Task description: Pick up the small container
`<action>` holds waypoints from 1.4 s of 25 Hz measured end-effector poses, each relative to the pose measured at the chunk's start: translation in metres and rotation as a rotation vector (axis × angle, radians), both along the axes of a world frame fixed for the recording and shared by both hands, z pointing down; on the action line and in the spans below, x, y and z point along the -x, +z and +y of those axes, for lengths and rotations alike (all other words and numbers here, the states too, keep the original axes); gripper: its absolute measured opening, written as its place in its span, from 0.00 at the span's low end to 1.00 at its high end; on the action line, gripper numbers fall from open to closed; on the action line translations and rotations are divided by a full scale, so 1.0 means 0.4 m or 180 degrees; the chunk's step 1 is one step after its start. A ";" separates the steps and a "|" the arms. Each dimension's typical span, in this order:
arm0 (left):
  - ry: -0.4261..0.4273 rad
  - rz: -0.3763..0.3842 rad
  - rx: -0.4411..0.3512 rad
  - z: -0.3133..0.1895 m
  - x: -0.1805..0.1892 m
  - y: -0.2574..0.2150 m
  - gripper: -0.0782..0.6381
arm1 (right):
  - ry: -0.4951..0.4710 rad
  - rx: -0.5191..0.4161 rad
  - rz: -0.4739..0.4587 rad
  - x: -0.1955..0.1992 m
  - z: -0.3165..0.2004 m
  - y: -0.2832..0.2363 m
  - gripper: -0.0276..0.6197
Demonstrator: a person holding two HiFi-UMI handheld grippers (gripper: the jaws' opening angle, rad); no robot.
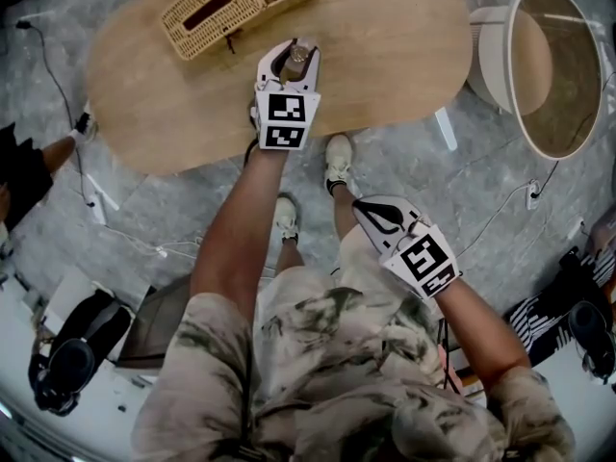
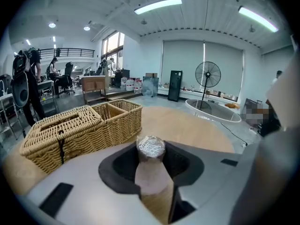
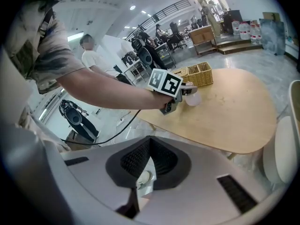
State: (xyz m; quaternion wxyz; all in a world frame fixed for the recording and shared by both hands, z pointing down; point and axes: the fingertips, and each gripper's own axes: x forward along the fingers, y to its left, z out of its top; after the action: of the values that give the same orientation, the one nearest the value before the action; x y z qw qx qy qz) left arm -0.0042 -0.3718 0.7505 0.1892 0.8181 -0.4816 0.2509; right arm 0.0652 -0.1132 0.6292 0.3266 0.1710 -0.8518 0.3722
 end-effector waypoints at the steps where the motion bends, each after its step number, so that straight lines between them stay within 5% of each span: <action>1: 0.0016 -0.0019 0.0010 0.001 -0.001 0.000 0.33 | -0.0002 -0.0001 0.0001 0.001 0.002 -0.001 0.07; 16: 0.0006 0.0010 0.0071 -0.028 0.017 -0.051 0.32 | 0.0018 -0.0057 0.0008 0.018 -0.018 0.002 0.07; 35: 0.0173 0.0044 -0.0046 0.038 0.044 -0.326 0.32 | 0.0110 -0.0320 -0.0026 0.044 0.004 -0.118 0.07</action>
State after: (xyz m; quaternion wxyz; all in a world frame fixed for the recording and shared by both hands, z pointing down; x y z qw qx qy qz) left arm -0.0219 -0.3567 0.6202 0.1797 0.8340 -0.4596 0.2467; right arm 0.0475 -0.1115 0.5820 0.3076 0.2003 -0.8677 0.3352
